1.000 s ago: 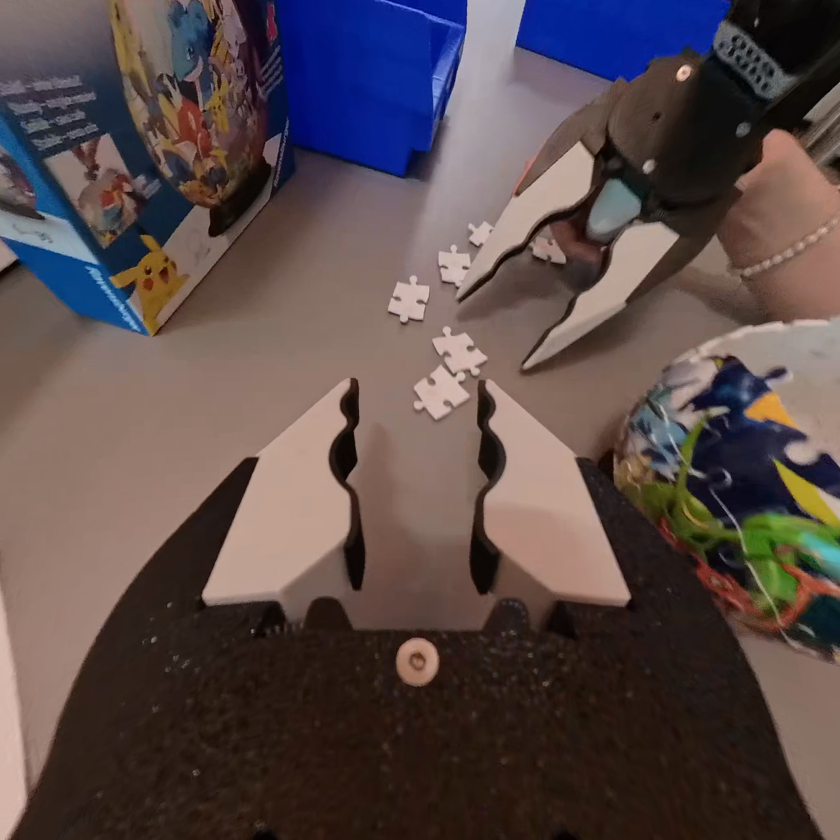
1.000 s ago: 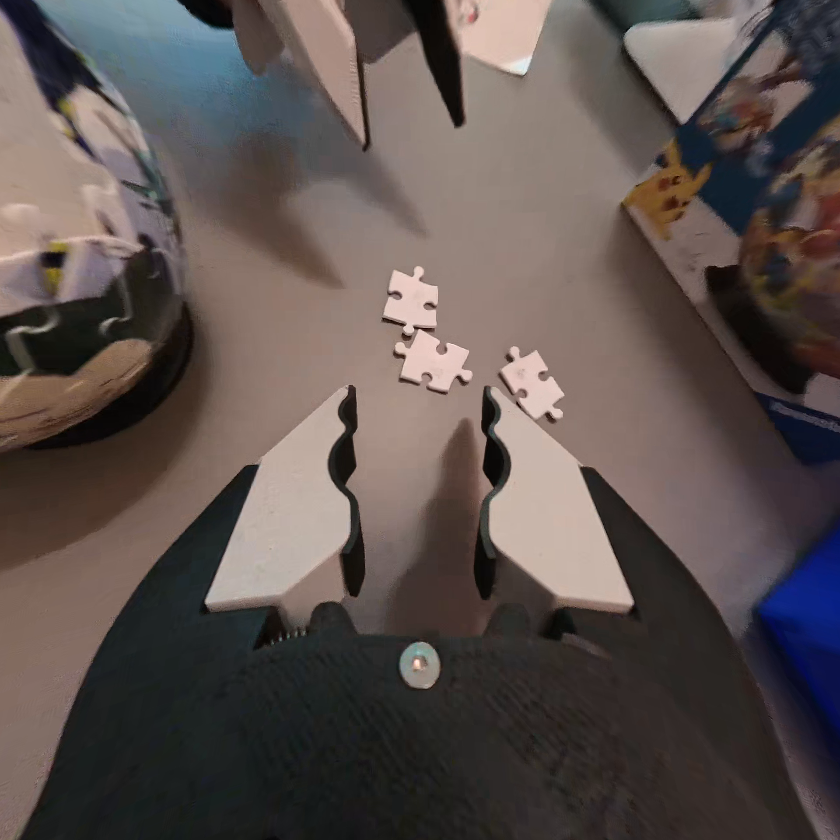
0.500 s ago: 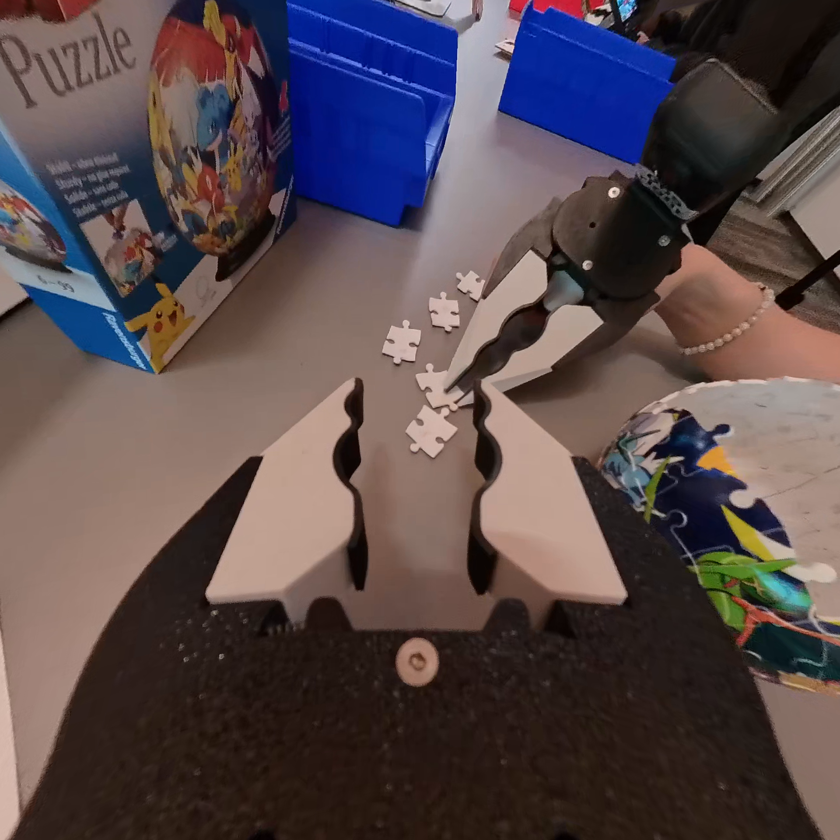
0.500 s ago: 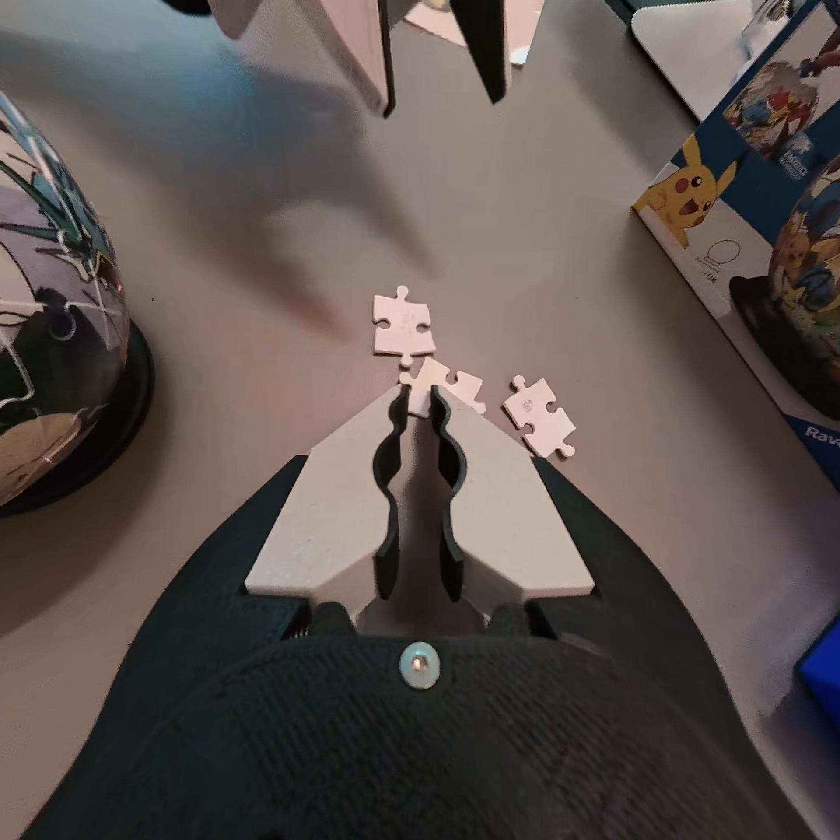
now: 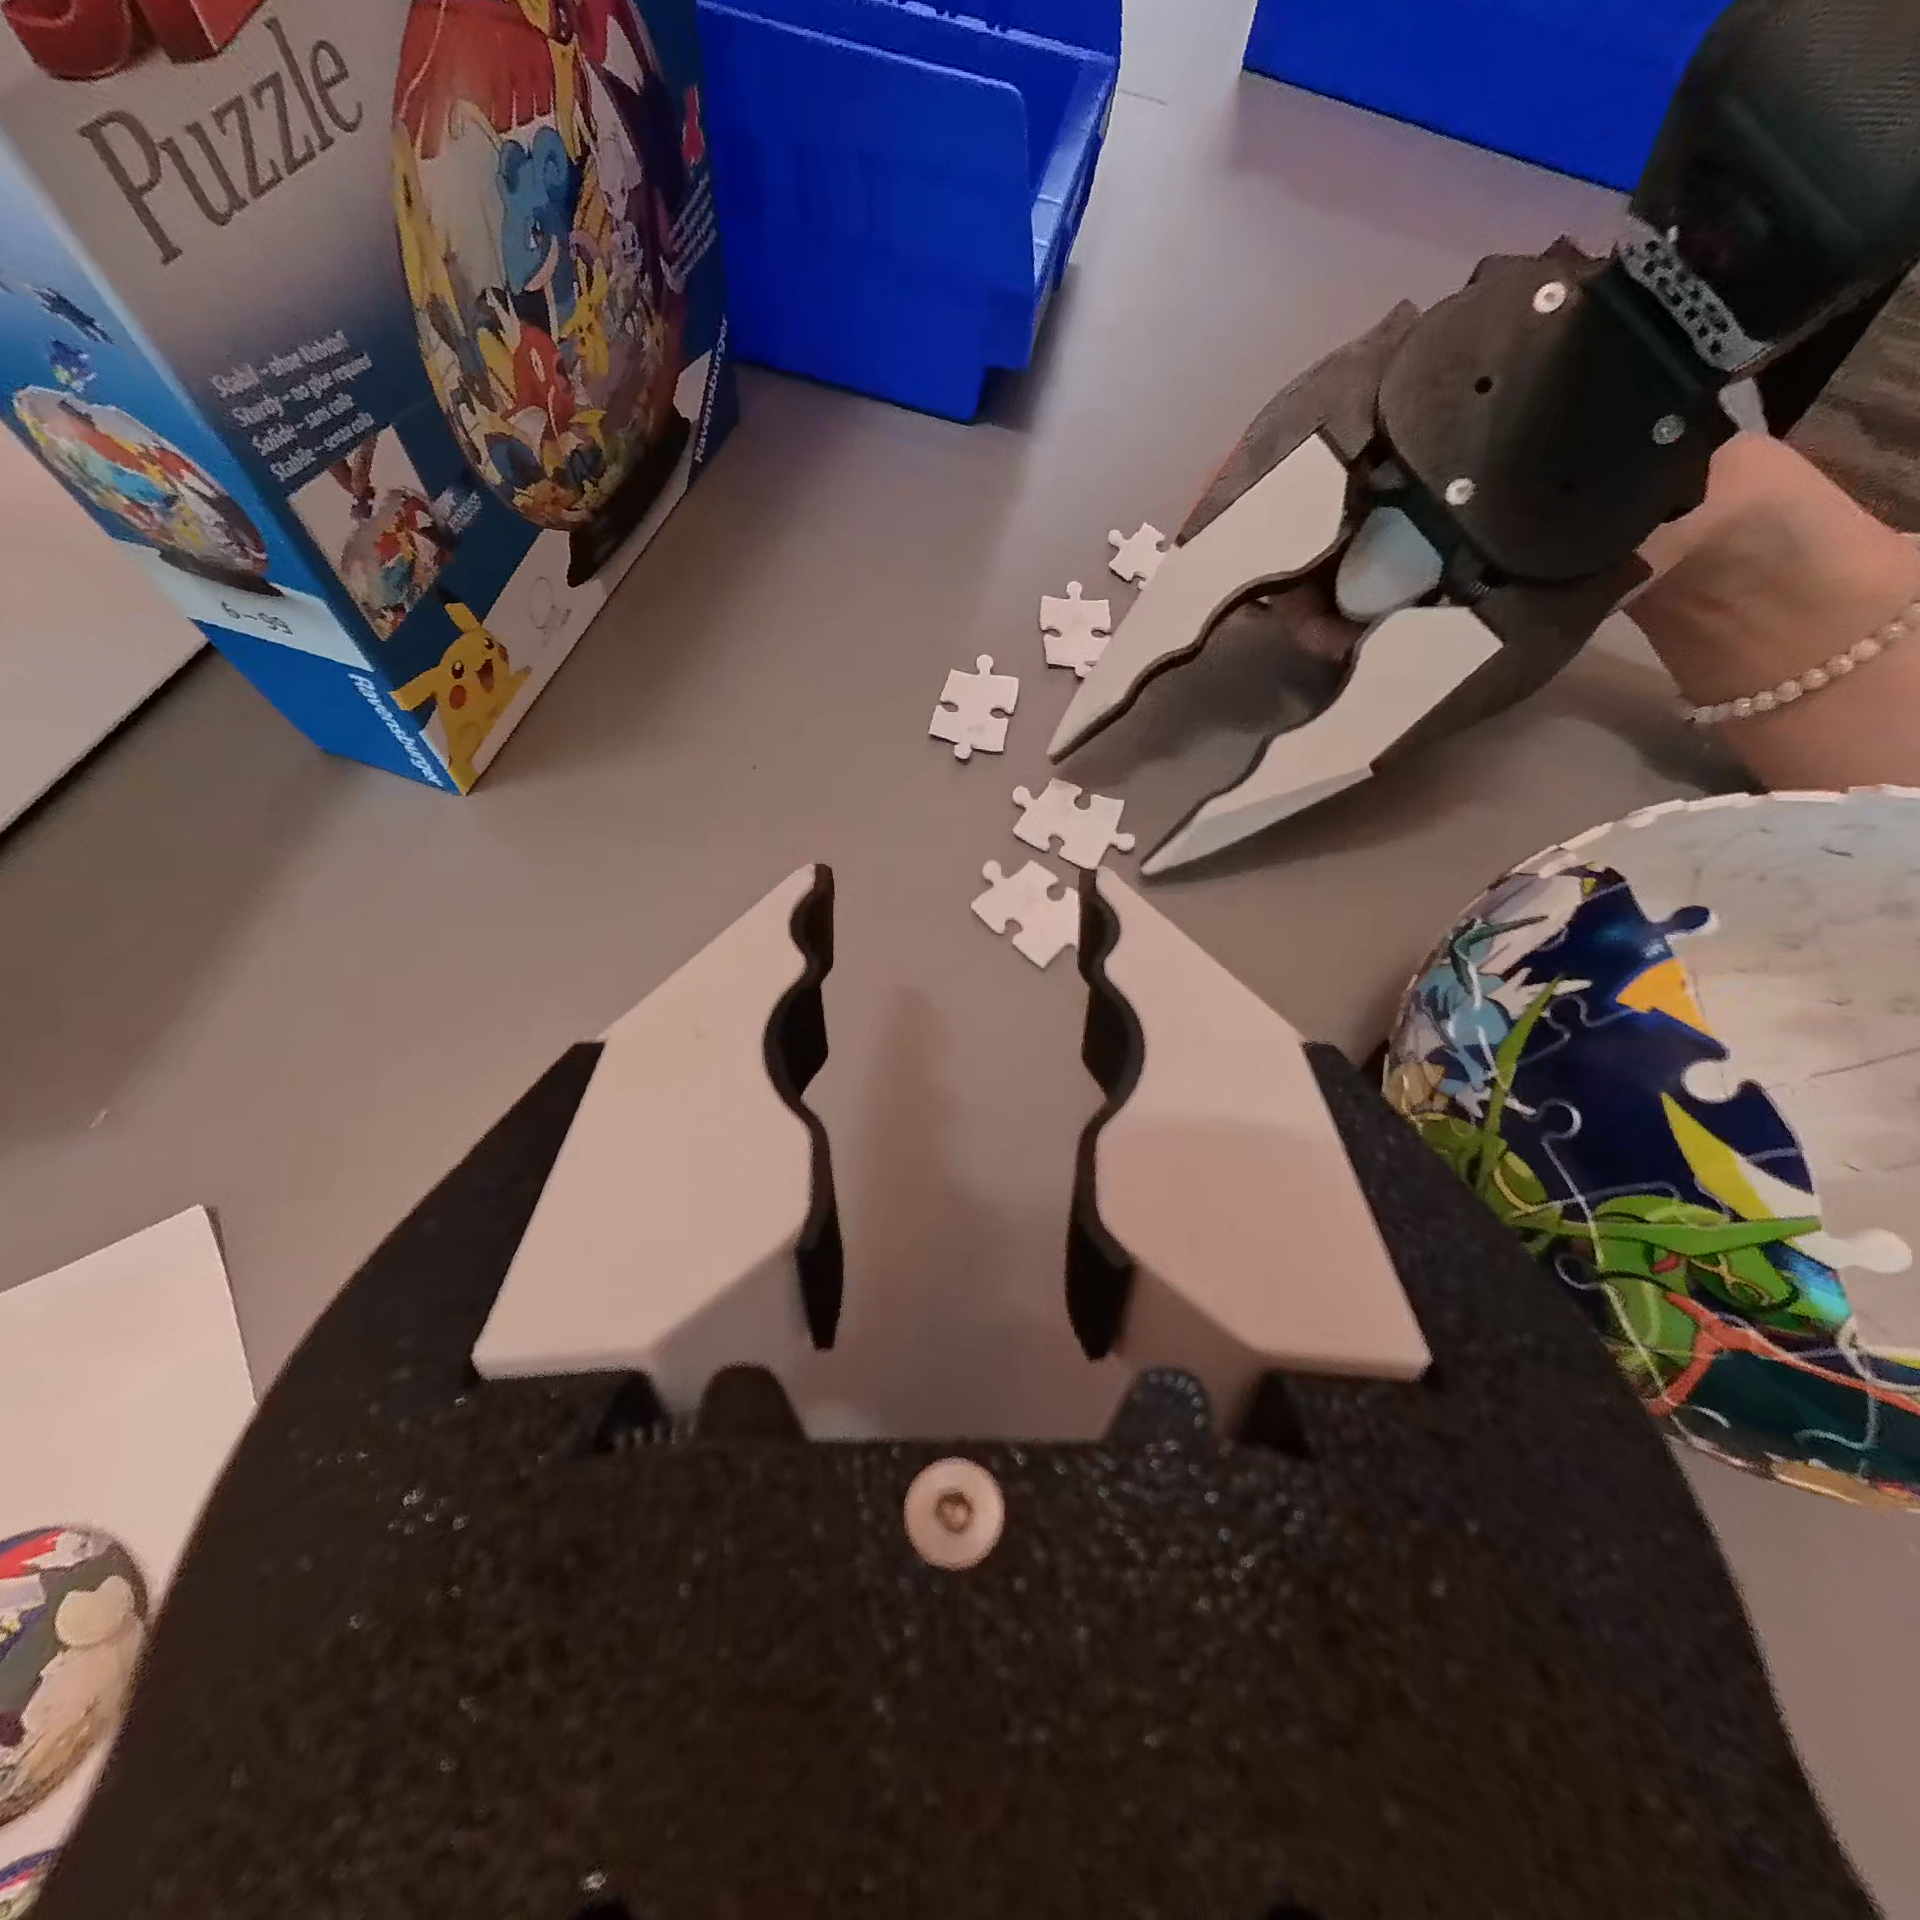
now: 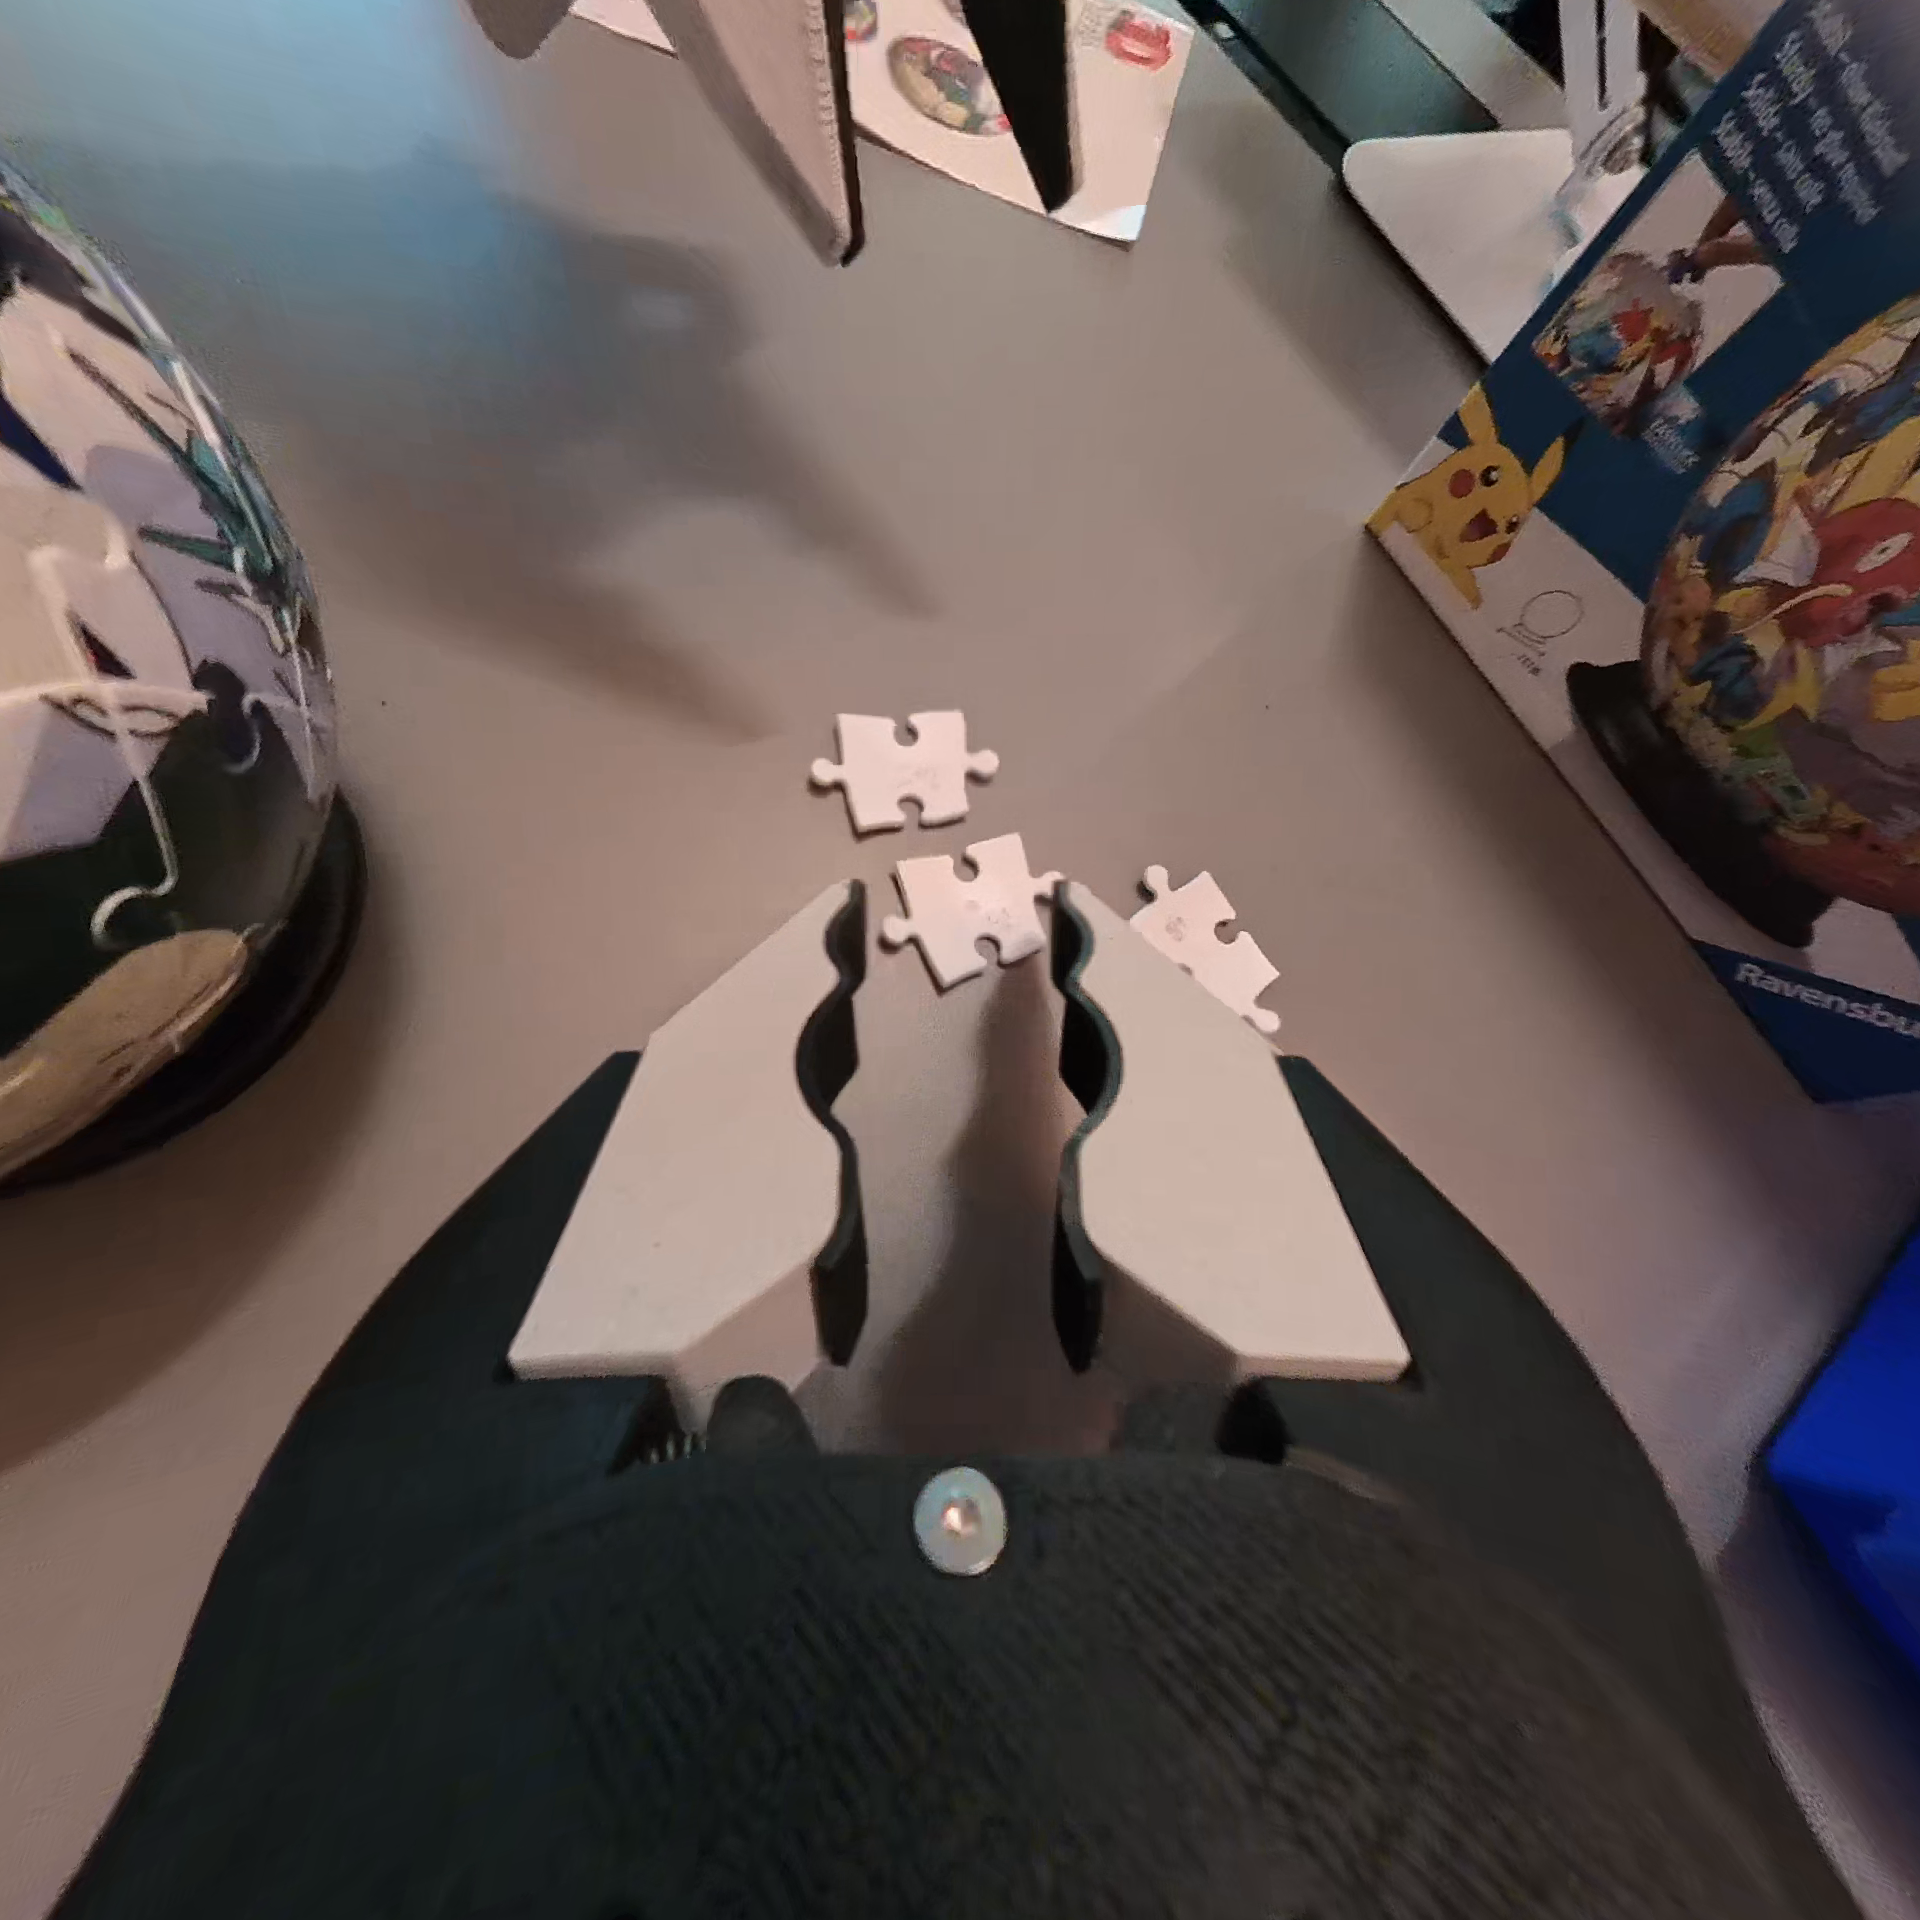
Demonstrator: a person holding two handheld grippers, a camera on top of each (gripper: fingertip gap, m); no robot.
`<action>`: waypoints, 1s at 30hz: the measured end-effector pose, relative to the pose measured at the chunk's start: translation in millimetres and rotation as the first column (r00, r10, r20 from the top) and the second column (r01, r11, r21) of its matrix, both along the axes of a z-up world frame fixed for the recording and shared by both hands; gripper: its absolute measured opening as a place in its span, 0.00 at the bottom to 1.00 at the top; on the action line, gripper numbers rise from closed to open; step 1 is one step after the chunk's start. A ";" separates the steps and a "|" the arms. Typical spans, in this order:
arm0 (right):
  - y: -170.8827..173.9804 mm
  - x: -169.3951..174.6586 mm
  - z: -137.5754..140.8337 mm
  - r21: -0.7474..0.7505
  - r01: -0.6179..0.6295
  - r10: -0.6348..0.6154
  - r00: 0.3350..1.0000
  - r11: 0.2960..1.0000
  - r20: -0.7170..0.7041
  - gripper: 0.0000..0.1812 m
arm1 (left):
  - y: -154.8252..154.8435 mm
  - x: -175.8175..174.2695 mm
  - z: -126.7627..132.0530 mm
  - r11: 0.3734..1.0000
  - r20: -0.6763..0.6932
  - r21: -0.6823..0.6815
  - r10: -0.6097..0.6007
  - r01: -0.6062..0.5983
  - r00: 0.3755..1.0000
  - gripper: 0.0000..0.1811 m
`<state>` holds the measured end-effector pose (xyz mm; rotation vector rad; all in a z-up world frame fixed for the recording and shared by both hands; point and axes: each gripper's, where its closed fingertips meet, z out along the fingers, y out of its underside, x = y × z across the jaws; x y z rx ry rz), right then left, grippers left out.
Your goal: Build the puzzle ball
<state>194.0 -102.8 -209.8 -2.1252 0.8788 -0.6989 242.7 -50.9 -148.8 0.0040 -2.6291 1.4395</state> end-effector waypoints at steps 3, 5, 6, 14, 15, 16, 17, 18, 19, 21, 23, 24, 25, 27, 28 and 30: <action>-2.2 6.9 -5.0 -0.034 0.013 -0.013 1.000 0.999 -0.015 0.26 | 0.1 -0.6 0.9 1.000 -0.018 -0.004 0.001 -0.001 1.000 0.24; -2.3 10.0 -6.6 -0.027 0.022 -0.023 0.999 0.999 -0.045 0.28 | 0.1 -1.1 0.2 1.000 -0.024 0.001 0.001 -0.001 1.000 0.24; -1.7 10.5 -7.5 -0.004 0.031 -0.031 0.997 1.000 -0.067 0.27 | 0.1 -1.7 -0.4 1.000 -0.026 0.004 0.000 0.001 1.000 0.24; 3.8 5.3 -11.1 0.081 0.026 -0.014 0.989 0.996 -0.147 0.16 | -1.2 -6.8 -4.1 1.000 -0.034 0.022 -0.020 0.021 0.999 0.24; 4.0 5.3 -11.1 0.080 0.026 -0.014 0.989 0.996 -0.146 0.16 | -1.3 -7.0 -4.0 1.000 -0.033 0.022 -0.021 0.021 0.999 0.24; 3.9 5.2 -11.0 0.078 0.026 -0.014 0.989 0.997 -0.144 0.16 | -1.3 -7.2 -3.7 1.000 -0.032 0.022 -0.021 0.022 0.999 0.24; 3.8 5.1 -10.8 0.072 0.026 -0.016 0.990 0.997 -0.138 0.14 | -1.3 -7.5 -3.3 1.000 -0.032 0.022 -0.021 0.022 0.999 0.24; 3.8 4.7 -10.3 0.061 0.024 -0.016 0.992 0.998 -0.126 0.11 | -1.3 -8.0 -2.7 1.000 -0.030 0.021 -0.023 0.024 0.999 0.24; 3.9 4.3 -8.5 0.048 0.019 -0.015 0.995 0.999 -0.100 0.09 | -1.2 -8.3 -1.9 1.000 -0.028 0.020 -0.024 0.025 0.999 0.24; 1.5 3.3 -6.5 0.020 0.023 -0.021 0.998 1.000 -0.067 0.04 | -1.5 -9.2 0.4 1.000 -0.024 0.014 -0.026 0.027 0.999 0.24; -0.3 2.8 -6.4 0.013 0.028 -0.028 0.998 1.000 -0.054 0.03 | -2.3 -10.7 2.7 0.999 -0.026 0.003 -0.032 0.032 0.999 0.24; -0.7 2.0 -7.7 0.008 0.028 -0.028 0.998 1.000 -0.061 0.03 | -2.7 -11.0 3.1 0.999 -0.028 0.001 -0.032 0.032 0.999 0.24; -0.8 2.3 -7.9 0.004 0.030 -0.029 0.998 1.000 -0.060 0.03 | -2.7 -10.9 3.0 1.000 -0.029 0.002 -0.030 0.030 0.999 0.24; 1.6 2.6 -5.3 0.002 0.025 -0.025 0.999 1.000 -0.042 0.03 | -2.5 -10.5 3.1 1.000 -0.029 0.002 -0.026 0.026 0.999 0.23; 3.9 2.9 -1.1 0.004 0.018 -0.018 1.000 1.000 -0.020 0.02 | -2.8 -10.5 4.4 1.000 -0.032 -0.003 -0.023 0.023 0.999 0.23; 5.2 4.8 10.6 0.008 0.019 -0.019 0.999 1.000 0.042 0.01 | -4.3 -12.4 8.8 0.999 -0.051 -0.025 -0.025 0.024 0.998 0.20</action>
